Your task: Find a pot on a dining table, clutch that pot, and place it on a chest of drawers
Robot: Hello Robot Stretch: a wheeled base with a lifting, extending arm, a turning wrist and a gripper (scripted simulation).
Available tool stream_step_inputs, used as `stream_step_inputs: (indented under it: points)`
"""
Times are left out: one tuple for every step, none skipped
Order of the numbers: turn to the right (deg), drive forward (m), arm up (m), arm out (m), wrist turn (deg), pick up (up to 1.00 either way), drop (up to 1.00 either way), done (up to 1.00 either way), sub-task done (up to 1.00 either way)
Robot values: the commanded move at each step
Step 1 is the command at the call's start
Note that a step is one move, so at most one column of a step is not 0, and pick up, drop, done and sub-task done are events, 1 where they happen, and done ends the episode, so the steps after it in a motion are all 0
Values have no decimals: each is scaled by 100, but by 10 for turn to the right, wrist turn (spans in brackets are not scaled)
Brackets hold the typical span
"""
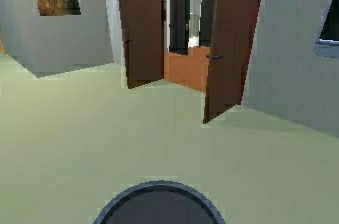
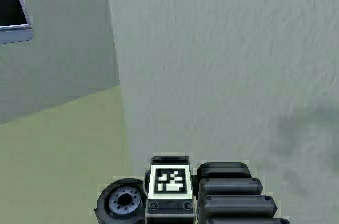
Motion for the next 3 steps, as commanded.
stream_step_inputs:
  points:
    - [450, 0, 0, 0, 0, 0, 0, 0, 0]
    - [0, 20, 0, 0, 0, 0, 0, 0, 0]
    - [-450, 0, 0, 0, 0, 0, 0, 0, 0]
